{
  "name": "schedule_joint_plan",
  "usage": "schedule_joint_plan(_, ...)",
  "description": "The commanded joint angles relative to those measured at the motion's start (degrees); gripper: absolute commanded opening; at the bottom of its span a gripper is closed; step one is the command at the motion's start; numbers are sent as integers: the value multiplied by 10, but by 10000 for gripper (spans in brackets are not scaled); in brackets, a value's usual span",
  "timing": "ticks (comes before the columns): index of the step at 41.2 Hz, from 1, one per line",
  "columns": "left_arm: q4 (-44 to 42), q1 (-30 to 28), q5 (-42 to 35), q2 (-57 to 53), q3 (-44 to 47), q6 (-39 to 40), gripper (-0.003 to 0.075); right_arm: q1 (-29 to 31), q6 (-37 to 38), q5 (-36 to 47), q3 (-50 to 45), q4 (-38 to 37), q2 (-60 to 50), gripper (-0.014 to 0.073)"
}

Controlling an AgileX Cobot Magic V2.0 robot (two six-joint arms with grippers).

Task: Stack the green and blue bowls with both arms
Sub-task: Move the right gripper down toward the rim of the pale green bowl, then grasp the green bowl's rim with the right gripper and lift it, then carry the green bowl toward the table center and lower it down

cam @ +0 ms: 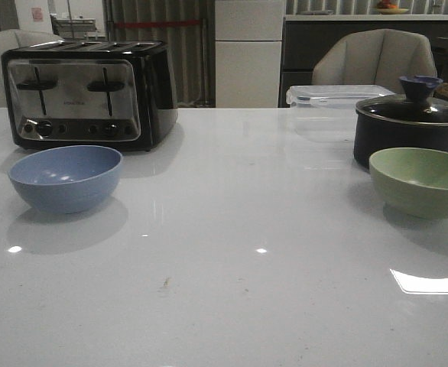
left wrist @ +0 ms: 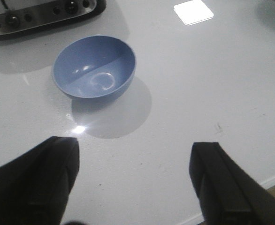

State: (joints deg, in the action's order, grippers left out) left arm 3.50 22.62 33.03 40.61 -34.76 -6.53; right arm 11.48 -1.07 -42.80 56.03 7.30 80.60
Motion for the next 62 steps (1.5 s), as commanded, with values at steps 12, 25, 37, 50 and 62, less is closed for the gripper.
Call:
schedule_joint_plan(12,5,21,-48,1,-15,-1,549,9,-113,48,131,142,156,621)
schedule_joint_plan(25,5,21,-51,1,-15,-1,549,9,-113,98,157,143,229,617)
schedule_joint_plan(37,5,21,-52,1,-15,-1,549,9,-113,111,157,143,241,231)
schedule_joint_plan(50,5,21,-52,1,-15,-1,549,-4,-135,102,157,143,190,125)
schedule_joint_plan(62,5,21,-52,1,-15,-1,549,-123,-189,73,157,143,79,117)
